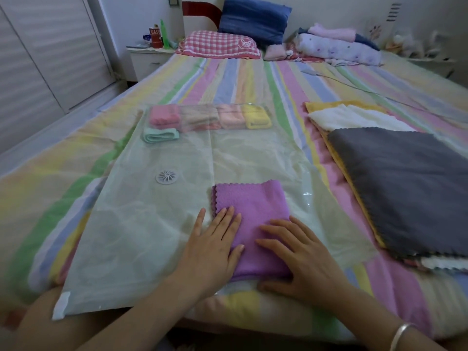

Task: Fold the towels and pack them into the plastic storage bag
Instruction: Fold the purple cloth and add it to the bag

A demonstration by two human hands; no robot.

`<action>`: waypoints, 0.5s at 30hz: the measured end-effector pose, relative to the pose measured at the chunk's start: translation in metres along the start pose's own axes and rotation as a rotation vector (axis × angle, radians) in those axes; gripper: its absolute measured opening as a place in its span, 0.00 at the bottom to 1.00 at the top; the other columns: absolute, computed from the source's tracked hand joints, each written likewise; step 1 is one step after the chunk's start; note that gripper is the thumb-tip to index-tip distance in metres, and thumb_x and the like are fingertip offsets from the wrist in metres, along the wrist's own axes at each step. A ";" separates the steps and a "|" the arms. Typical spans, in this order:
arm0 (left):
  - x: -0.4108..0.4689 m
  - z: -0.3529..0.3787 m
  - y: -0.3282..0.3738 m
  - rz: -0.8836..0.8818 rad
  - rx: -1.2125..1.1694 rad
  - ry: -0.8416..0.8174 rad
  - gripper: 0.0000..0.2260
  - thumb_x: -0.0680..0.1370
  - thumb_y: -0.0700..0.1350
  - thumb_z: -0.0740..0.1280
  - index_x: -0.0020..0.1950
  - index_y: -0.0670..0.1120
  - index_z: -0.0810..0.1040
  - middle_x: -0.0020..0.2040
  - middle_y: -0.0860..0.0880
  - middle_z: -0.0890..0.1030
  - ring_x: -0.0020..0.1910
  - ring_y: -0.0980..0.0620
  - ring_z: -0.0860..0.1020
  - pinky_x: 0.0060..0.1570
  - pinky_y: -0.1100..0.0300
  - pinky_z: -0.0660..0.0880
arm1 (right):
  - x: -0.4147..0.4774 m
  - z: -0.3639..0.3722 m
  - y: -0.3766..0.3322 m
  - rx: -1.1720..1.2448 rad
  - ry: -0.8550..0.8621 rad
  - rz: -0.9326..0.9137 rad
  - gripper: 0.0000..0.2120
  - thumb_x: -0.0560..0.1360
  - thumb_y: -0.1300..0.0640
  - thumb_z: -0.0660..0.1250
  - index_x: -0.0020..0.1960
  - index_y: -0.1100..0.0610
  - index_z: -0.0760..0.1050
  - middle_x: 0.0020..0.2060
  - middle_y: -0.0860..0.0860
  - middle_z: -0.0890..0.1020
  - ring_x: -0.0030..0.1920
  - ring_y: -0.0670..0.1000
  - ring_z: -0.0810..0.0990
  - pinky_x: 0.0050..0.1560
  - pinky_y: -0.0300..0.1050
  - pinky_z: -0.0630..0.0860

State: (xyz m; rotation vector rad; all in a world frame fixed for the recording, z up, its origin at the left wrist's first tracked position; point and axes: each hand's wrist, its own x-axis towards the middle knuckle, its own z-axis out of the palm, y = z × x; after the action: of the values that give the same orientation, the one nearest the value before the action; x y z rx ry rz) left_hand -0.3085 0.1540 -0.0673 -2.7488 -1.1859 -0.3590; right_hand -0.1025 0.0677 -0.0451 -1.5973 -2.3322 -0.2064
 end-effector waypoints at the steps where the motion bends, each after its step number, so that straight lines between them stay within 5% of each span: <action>1: 0.001 -0.003 0.002 0.004 -0.015 0.016 0.26 0.78 0.56 0.53 0.71 0.44 0.72 0.71 0.46 0.73 0.71 0.50 0.70 0.69 0.43 0.56 | -0.004 -0.002 0.000 0.003 0.029 -0.018 0.28 0.68 0.33 0.69 0.59 0.52 0.79 0.63 0.49 0.76 0.66 0.53 0.73 0.68 0.54 0.67; 6: 0.001 -0.025 0.010 0.275 -0.270 0.177 0.14 0.76 0.46 0.63 0.60 0.48 0.78 0.63 0.49 0.78 0.61 0.50 0.75 0.65 0.52 0.68 | -0.016 -0.005 -0.004 0.063 0.143 -0.123 0.14 0.69 0.51 0.72 0.53 0.54 0.80 0.57 0.49 0.80 0.59 0.53 0.78 0.59 0.49 0.74; 11: -0.009 -0.030 0.014 0.292 -0.425 0.069 0.13 0.76 0.57 0.67 0.55 0.51 0.79 0.58 0.54 0.79 0.58 0.55 0.76 0.58 0.59 0.72 | -0.021 -0.007 0.006 0.036 0.046 -0.119 0.23 0.68 0.57 0.65 0.63 0.53 0.78 0.64 0.47 0.77 0.67 0.50 0.73 0.65 0.52 0.71; 15: -0.006 -0.034 0.014 0.283 -0.451 0.033 0.16 0.69 0.58 0.71 0.52 0.51 0.76 0.56 0.56 0.78 0.56 0.56 0.76 0.55 0.62 0.72 | -0.016 -0.014 0.001 0.098 0.065 -0.038 0.24 0.68 0.58 0.61 0.64 0.53 0.75 0.59 0.47 0.81 0.60 0.46 0.78 0.64 0.40 0.70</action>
State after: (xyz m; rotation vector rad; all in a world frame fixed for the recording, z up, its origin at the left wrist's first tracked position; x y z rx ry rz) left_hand -0.3083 0.1334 -0.0363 -3.2157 -0.7630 -0.7076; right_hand -0.0942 0.0498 -0.0374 -1.4795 -2.2881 -0.1480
